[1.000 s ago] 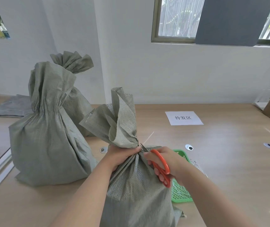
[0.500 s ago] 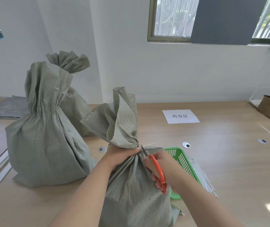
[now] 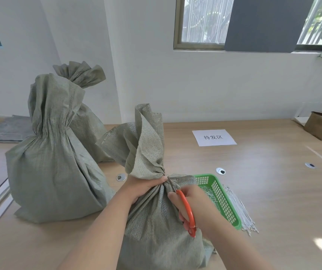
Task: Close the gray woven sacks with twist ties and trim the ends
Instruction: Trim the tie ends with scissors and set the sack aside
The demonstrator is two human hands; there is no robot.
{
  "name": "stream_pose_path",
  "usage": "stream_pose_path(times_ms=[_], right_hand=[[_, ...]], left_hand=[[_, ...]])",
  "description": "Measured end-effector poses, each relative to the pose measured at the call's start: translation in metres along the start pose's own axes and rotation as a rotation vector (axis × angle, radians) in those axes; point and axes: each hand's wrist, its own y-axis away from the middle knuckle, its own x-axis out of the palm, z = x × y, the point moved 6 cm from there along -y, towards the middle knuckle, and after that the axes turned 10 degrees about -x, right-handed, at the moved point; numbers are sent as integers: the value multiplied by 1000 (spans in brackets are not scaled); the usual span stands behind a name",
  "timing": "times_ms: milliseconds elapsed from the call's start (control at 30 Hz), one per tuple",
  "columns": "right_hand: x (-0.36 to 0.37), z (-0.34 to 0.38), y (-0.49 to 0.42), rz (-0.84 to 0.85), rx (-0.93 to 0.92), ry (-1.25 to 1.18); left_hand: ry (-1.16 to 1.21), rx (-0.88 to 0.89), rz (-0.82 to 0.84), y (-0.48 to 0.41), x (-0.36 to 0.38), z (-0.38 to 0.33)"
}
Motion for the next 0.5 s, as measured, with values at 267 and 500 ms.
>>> stream_pose_path(times_ms=[267, 500], right_hand=[[-11, -1, 8, -16, -14, -99], [-59, -21, -1, -159, -26, -54]], left_hand=[[-3, 33, -21, -1, -2, -2], [-45, 82, -39, 1, -3, -11]])
